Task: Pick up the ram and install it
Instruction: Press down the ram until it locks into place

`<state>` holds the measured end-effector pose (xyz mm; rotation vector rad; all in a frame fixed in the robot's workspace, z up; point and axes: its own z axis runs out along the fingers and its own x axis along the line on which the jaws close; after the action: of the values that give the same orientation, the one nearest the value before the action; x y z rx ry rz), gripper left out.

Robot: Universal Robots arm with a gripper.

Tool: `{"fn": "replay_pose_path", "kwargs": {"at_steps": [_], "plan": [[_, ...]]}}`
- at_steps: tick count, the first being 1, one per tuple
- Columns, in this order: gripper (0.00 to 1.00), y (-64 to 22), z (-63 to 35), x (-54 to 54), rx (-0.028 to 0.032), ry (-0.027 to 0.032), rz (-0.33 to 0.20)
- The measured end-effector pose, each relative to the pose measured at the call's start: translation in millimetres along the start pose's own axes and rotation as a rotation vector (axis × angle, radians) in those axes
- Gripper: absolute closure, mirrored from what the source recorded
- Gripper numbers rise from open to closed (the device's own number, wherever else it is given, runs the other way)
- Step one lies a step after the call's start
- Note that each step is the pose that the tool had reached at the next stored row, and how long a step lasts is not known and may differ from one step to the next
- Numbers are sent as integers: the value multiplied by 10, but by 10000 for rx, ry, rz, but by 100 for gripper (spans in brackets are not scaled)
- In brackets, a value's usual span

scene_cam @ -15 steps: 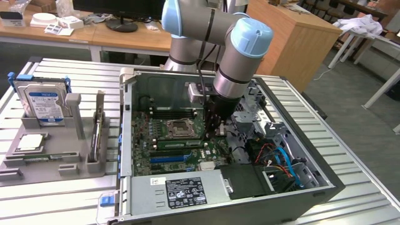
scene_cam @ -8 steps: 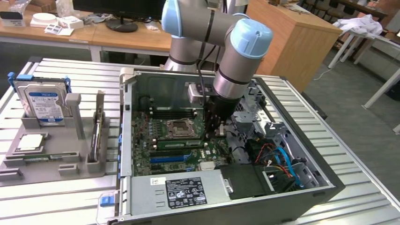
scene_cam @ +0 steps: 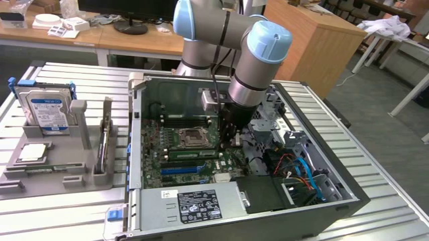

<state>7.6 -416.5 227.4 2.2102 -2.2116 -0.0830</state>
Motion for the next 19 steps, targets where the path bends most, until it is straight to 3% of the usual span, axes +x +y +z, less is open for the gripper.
{"fn": "replay_pose_path", "kwargs": {"at_steps": [19], "plan": [[89, -1, 28, 1, -1, 3, 0]]}}
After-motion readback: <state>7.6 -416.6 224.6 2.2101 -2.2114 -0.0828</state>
